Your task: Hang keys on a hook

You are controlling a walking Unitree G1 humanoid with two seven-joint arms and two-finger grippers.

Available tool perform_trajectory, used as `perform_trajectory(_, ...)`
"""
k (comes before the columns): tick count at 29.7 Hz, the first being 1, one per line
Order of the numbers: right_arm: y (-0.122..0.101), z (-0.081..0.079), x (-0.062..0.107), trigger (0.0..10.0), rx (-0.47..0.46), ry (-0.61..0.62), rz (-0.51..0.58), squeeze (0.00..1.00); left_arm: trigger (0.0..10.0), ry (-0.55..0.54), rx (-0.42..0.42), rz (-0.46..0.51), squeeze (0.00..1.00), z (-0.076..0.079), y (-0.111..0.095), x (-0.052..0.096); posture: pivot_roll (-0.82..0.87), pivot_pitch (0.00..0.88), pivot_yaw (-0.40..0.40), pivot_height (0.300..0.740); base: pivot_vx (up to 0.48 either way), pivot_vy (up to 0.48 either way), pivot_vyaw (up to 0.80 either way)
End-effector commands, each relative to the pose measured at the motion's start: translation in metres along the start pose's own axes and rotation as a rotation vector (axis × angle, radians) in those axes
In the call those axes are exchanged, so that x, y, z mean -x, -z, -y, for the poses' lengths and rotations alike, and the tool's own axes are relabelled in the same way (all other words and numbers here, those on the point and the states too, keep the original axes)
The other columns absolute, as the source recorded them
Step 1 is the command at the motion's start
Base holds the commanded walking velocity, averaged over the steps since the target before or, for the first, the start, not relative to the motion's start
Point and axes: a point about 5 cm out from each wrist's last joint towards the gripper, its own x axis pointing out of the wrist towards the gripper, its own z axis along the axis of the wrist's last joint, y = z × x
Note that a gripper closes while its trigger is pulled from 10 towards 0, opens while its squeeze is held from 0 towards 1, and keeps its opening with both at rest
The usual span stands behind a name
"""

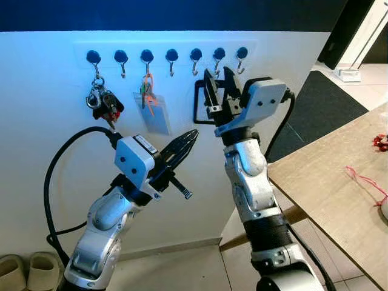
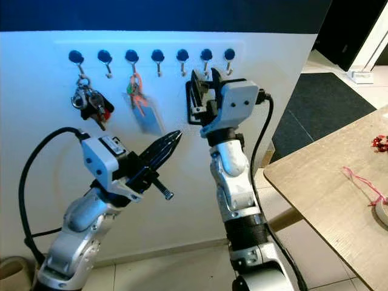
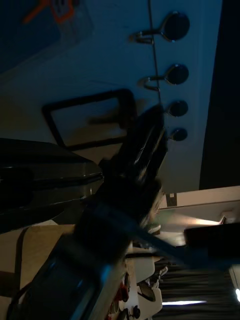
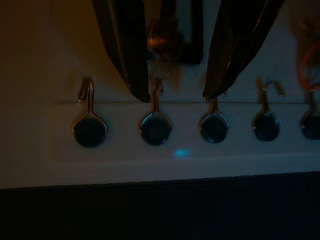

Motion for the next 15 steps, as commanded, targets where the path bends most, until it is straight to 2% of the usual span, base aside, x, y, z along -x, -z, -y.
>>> perform_trajectory(1,0.007,0.000,0.013,10.0,0.018,-0.017,-0.014,0.00,10.0,0.000,-0.010,0.003,0.00,0.001,-0.002,0.001,0.06,0.093,-0.069,0.740,0.000,0.000,0.00)
perform_trajectory(6,0.017,0.010,0.039,10.0,0.067,0.003,-0.060,0.00,10.0,-0.040,0.000,-0.015,0.00,-0.002,0.003,0.008,0.06,0.097,-0.069,0.740,0.000,0.000,0.00)
perform_trajectory(8,0.019,0.012,0.043,10.0,0.075,0.005,-0.070,0.00,10.0,-0.051,0.004,-0.019,0.00,-0.002,0.004,0.009,0.06,0.097,-0.069,0.740,0.000,0.000,0.00)
perform_trajectory(11,0.033,0.022,0.067,10.0,0.125,0.025,-0.159,0.00,10.0,-0.135,0.045,-0.075,0.00,-0.007,0.019,0.022,0.06,0.096,-0.067,0.740,0.000,0.000,0.00)
perform_trajectory(12,0.033,0.022,0.067,10.0,0.125,0.025,-0.159,0.00,10.0,-0.135,0.045,-0.075,0.00,-0.007,0.019,0.022,0.06,0.096,-0.067,0.740,0.000,0.000,0.00)
perform_trajectory(13,0.043,0.027,0.079,10.0,0.139,0.031,-0.217,0.00,10.0,-0.184,0.060,-0.134,0.00,-0.009,0.032,0.031,0.06,0.094,-0.065,0.740,0.000,0.000,0.00)
perform_trajectory(14,0.066,0.036,0.103,10.0,0.122,0.055,-0.362,0.00,10.0,-0.277,0.083,-0.270,0.00,-0.012,0.061,0.052,0.05,0.091,-0.059,0.740,0.000,0.000,0.00)
perform_trajectory(15,0.066,0.036,0.103,10.0,0.122,0.055,-0.362,0.00,10.0,-0.277,0.083,-0.270,0.00,-0.012,0.061,0.052,0.05,0.091,-0.059,0.740,0.000,0.000,0.00)
